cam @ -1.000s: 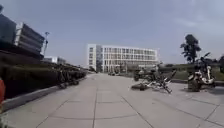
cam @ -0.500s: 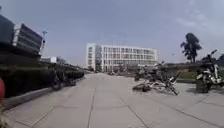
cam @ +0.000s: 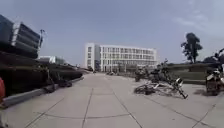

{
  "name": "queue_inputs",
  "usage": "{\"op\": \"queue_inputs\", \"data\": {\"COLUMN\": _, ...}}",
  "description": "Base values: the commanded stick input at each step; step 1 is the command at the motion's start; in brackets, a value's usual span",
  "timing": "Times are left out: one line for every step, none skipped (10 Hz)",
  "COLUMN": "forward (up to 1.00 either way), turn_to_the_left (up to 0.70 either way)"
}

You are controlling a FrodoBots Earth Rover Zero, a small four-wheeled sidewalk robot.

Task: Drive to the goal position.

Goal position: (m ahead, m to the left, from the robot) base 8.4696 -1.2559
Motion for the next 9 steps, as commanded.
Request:
{"op": "queue_inputs", "data": {"forward": 0.70, "turn_to_the_left": 0.00}}
{"op": "queue_inputs", "data": {"forward": 0.70, "turn_to_the_left": 0.16}}
{"op": "queue_inputs", "data": {"forward": 0.70, "turn_to_the_left": 0.35}}
{"op": "queue_inputs", "data": {"forward": 0.70, "turn_to_the_left": 0.35}}
{"op": "queue_inputs", "data": {"forward": 0.70, "turn_to_the_left": 0.35}}
{"op": "queue_inputs", "data": {"forward": 0.70, "turn_to_the_left": 0.35}}
{"op": "queue_inputs", "data": {"forward": 0.70, "turn_to_the_left": 0.35}}
{"op": "queue_inputs", "data": {"forward": 0.70, "turn_to_the_left": 0.35}}
{"op": "queue_inputs", "data": {"forward": 0.70, "turn_to_the_left": 0.35}}
